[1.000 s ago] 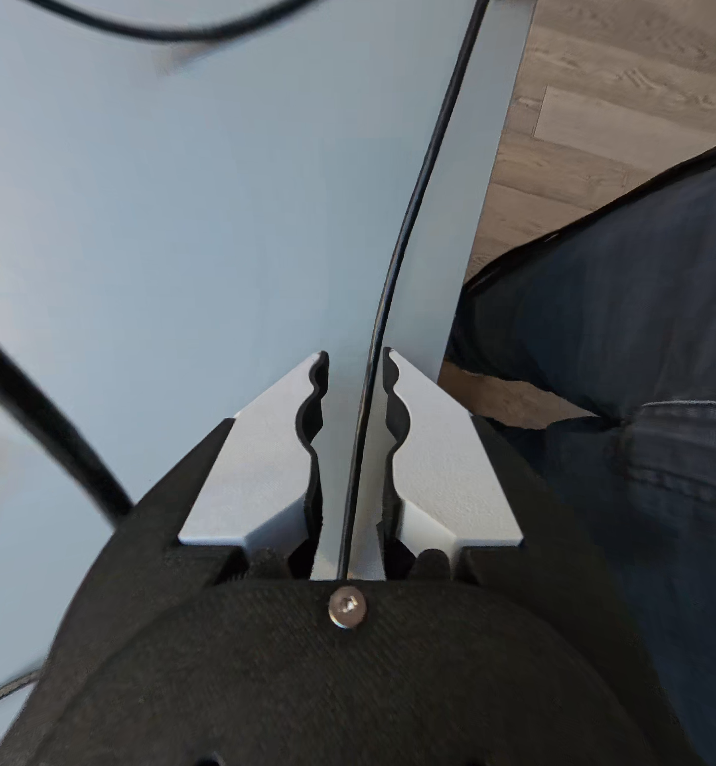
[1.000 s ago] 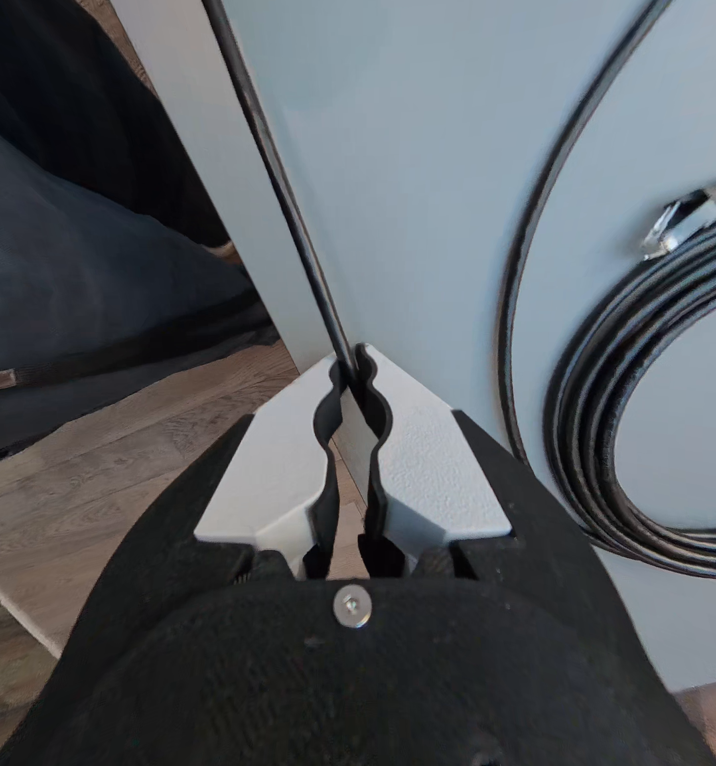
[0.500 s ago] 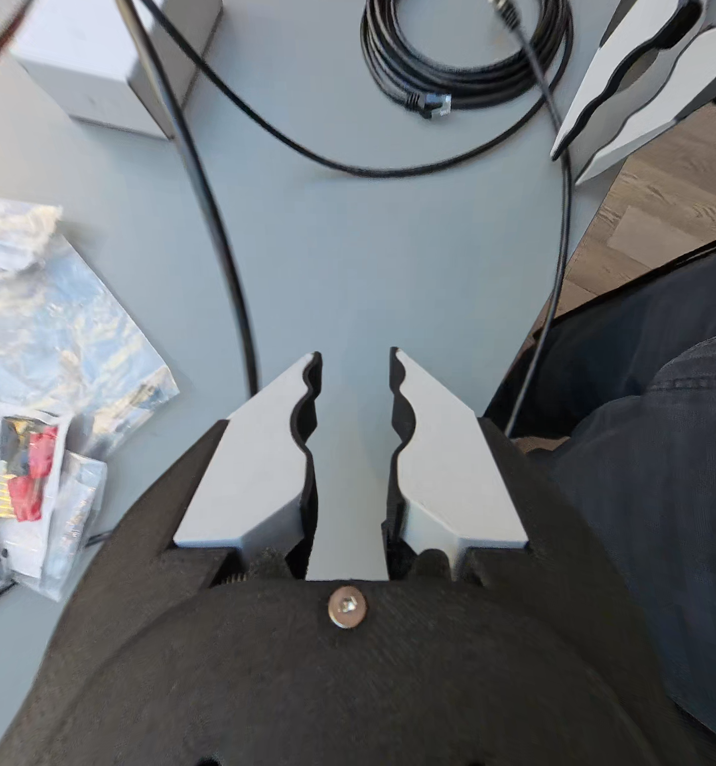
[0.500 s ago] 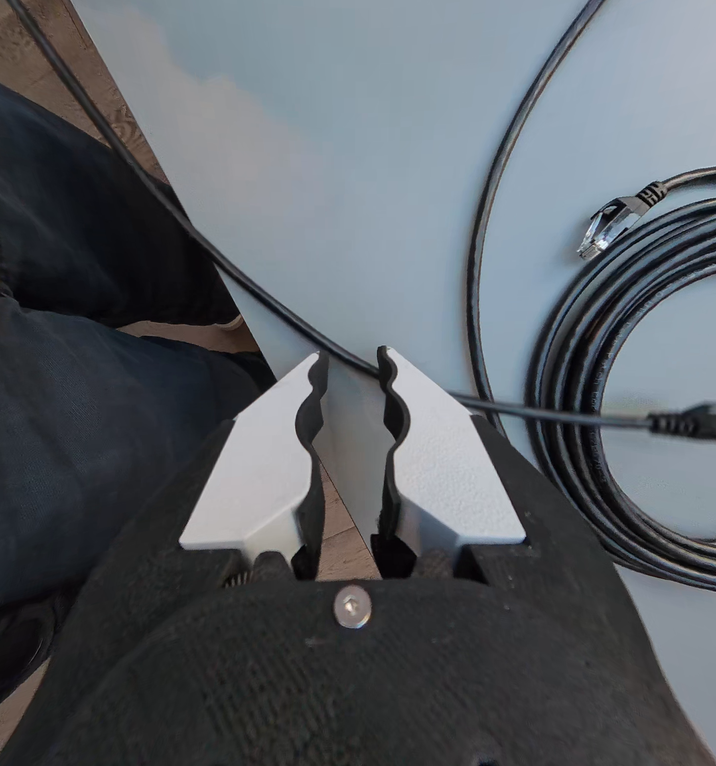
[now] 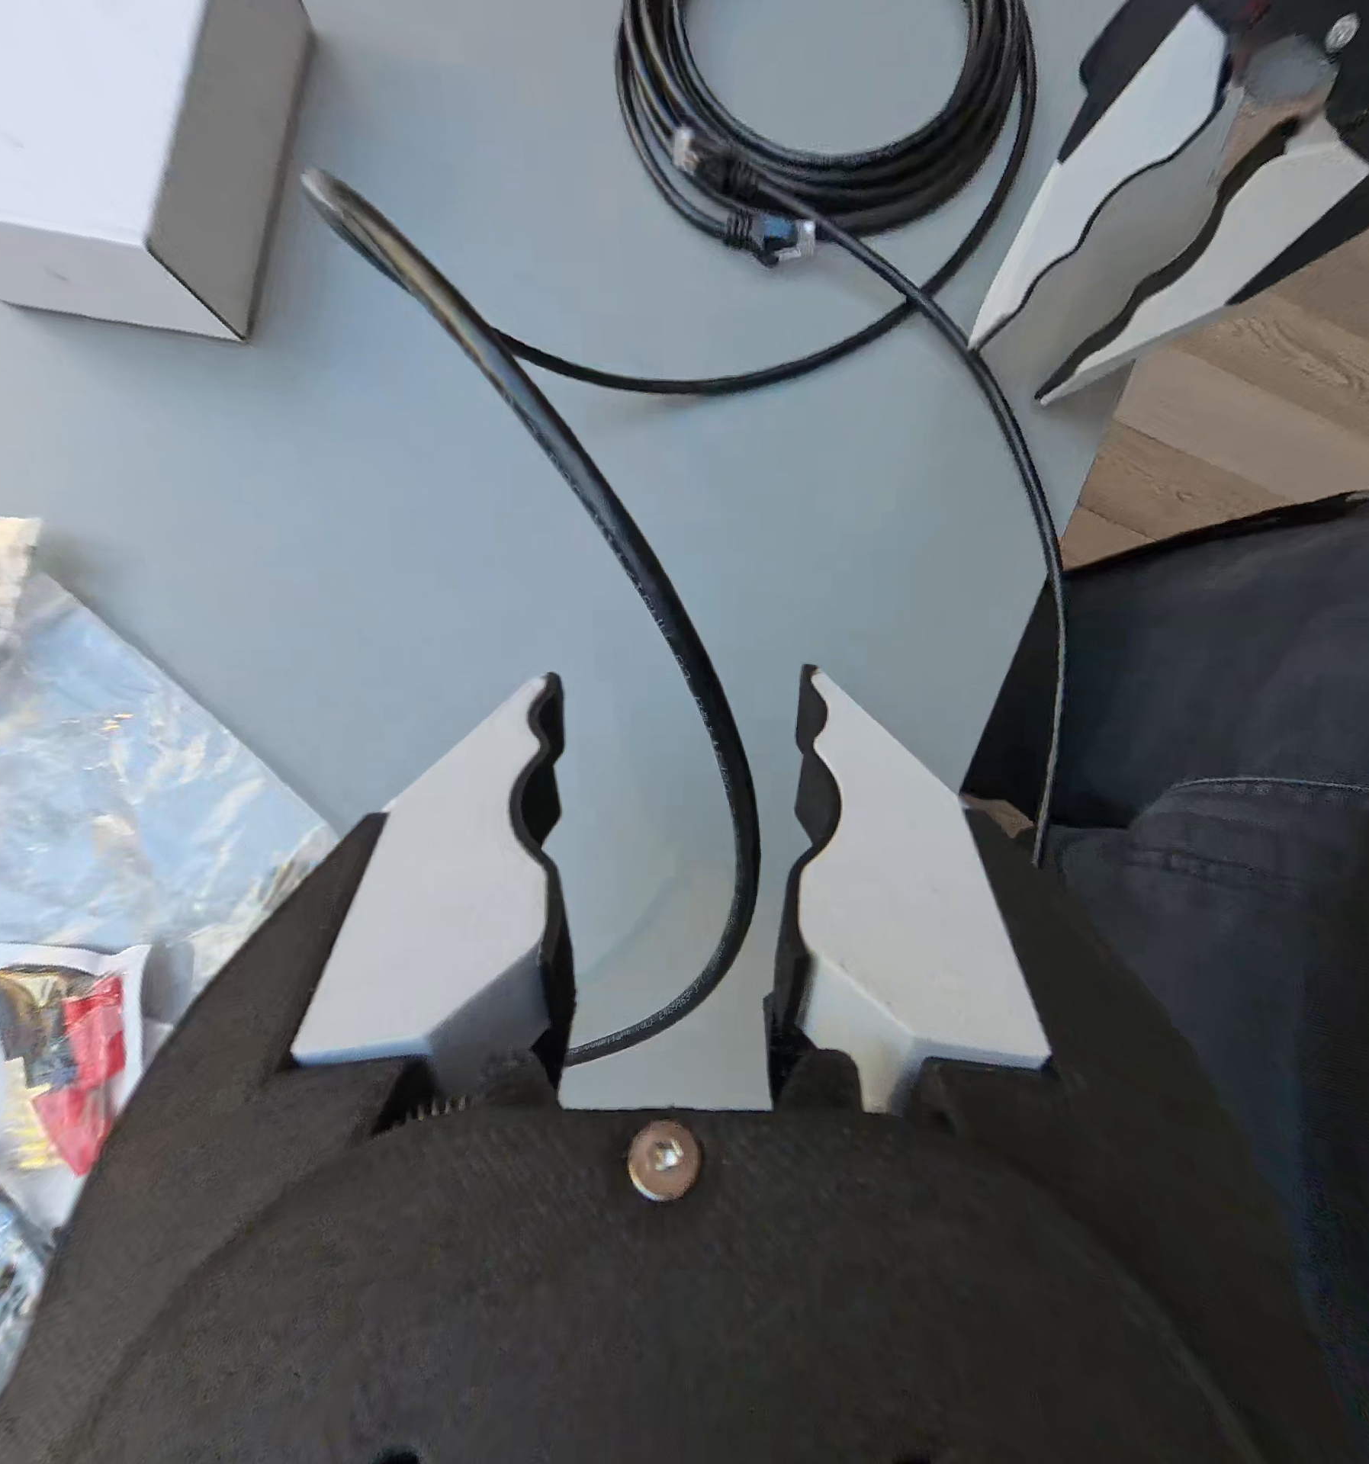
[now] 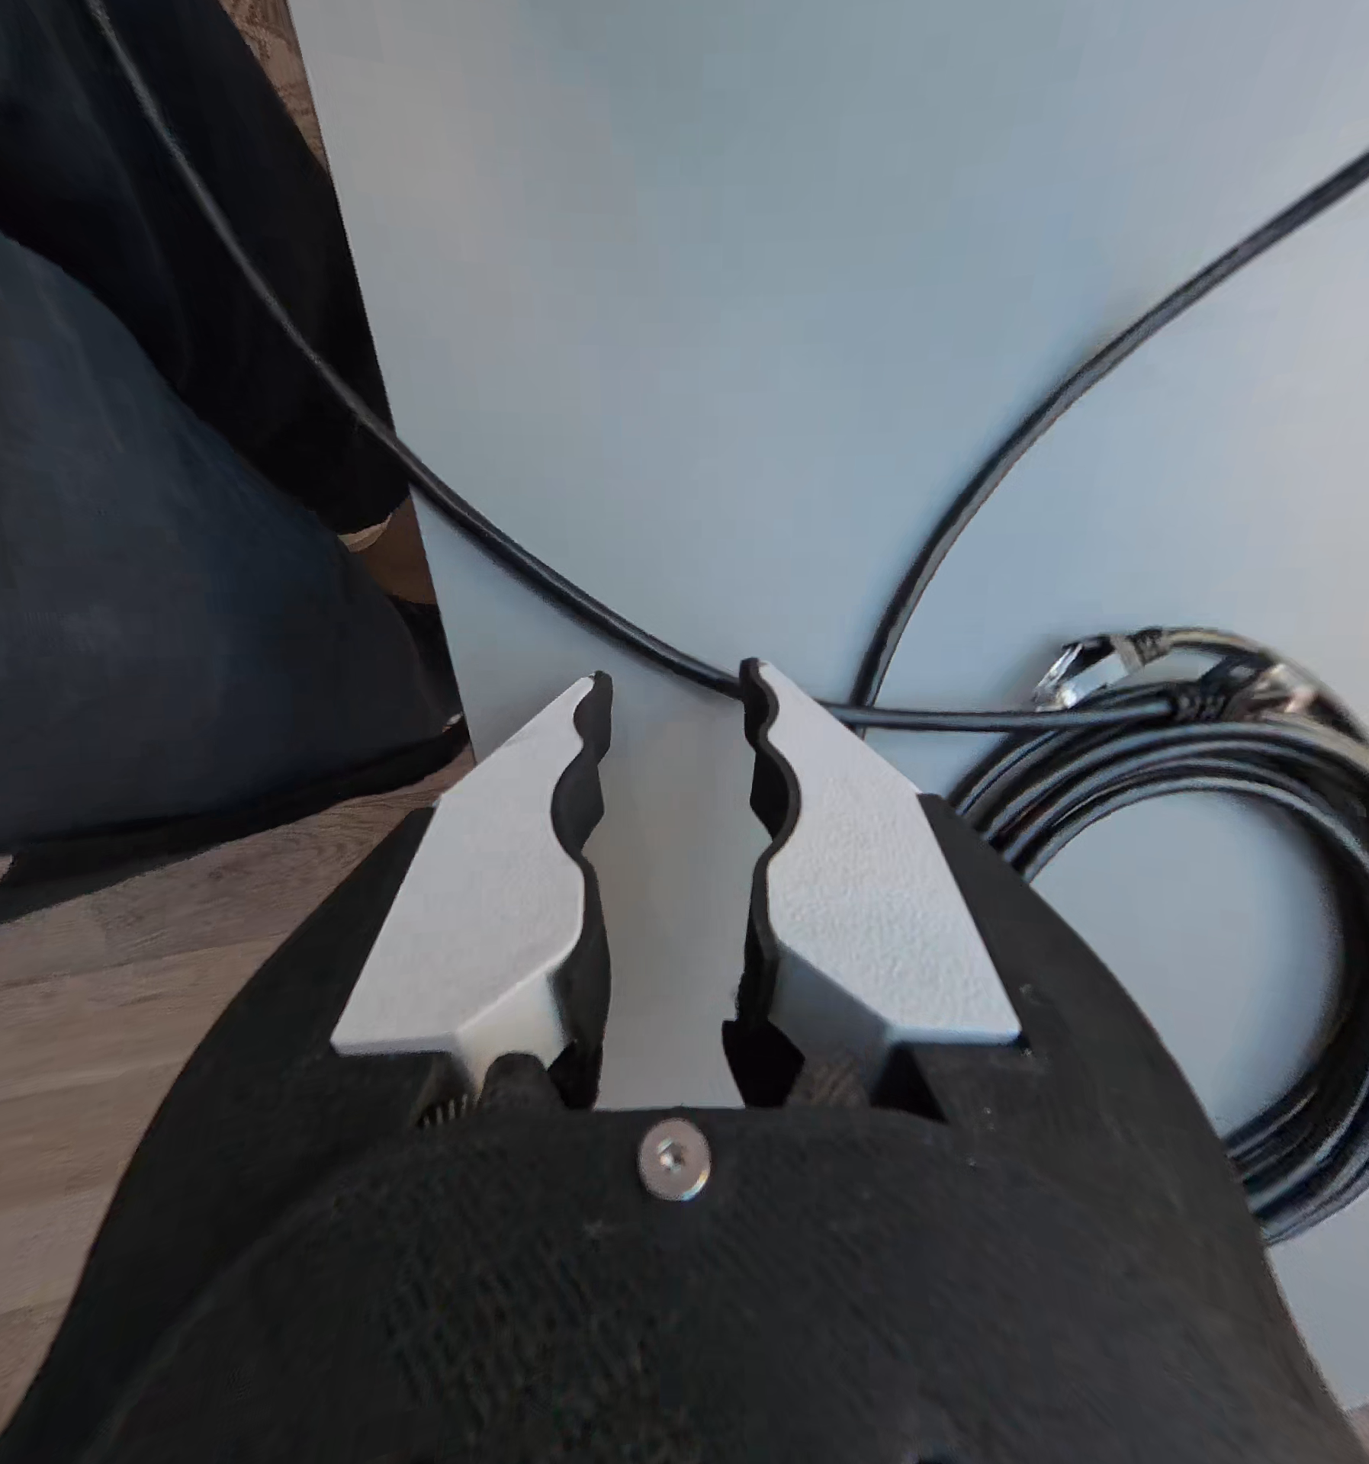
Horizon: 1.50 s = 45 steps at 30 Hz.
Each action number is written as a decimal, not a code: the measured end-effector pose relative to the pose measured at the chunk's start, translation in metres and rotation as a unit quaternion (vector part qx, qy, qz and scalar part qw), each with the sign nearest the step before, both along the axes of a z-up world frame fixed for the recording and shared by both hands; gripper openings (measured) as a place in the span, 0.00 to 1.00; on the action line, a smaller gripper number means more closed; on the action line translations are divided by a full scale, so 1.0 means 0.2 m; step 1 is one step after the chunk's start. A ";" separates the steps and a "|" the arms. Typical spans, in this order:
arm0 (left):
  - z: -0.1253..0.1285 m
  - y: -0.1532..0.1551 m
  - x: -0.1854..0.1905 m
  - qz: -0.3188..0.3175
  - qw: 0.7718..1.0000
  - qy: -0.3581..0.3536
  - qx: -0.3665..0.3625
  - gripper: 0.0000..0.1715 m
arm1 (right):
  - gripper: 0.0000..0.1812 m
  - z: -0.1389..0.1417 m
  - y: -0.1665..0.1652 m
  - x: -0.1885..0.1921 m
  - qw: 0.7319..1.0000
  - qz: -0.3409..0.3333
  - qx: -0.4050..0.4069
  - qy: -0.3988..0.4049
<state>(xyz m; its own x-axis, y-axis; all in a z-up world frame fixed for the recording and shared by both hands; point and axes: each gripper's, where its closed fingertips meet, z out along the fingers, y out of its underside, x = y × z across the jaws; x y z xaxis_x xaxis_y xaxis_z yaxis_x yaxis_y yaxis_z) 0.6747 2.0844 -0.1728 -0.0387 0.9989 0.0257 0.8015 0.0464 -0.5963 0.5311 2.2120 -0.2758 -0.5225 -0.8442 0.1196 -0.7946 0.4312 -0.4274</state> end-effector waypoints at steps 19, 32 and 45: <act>0.67 -0.44 -0.12 -0.128 0.985 -0.006 -0.112 0.00 | 0.04 0.04 0.14 -0.15 0.978 -0.194 0.075 -0.013; 1.08 -0.60 -0.21 -0.133 0.973 0.021 -0.187 0.00 | 0.07 -0.05 0.15 -0.34 0.921 -0.381 0.071 -0.045; 1.23 -0.47 -0.28 -0.122 0.973 0.059 -0.189 0.00 | 0.34 0.15 -0.24 -0.28 0.919 -0.375 -0.104 -0.063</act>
<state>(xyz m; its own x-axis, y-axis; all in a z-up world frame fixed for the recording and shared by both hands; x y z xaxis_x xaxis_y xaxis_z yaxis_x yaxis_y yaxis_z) 0.6182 1.9908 0.0740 0.1814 0.9174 -0.3543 0.6867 -0.3761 -0.6221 0.4750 2.1637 -0.2464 -0.9687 -0.2072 0.1366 -0.2464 0.7361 -0.6304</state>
